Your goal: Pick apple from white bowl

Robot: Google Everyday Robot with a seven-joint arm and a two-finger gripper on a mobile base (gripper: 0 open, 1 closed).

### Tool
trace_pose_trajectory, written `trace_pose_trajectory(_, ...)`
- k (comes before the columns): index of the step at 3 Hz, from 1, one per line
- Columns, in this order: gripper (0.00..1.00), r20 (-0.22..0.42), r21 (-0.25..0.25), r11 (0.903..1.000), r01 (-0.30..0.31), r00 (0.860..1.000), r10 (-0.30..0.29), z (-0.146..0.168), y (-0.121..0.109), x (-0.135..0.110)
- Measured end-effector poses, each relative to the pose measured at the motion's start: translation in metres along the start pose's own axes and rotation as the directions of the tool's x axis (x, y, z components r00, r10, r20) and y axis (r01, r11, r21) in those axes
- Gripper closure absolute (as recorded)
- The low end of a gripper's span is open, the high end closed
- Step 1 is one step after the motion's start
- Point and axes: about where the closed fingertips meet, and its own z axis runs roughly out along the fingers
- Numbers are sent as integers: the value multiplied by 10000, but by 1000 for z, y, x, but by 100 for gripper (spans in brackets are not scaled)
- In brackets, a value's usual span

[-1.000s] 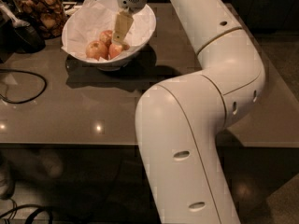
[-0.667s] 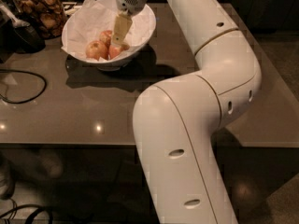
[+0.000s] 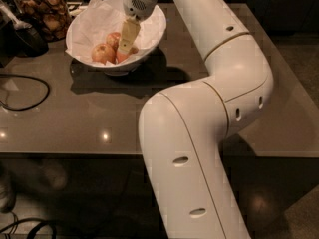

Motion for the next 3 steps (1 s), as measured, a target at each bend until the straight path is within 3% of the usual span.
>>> trace_pose_trajectory(3, 36, -129, -299, 9995, -130, 9998, 126, 18, -2, 6)
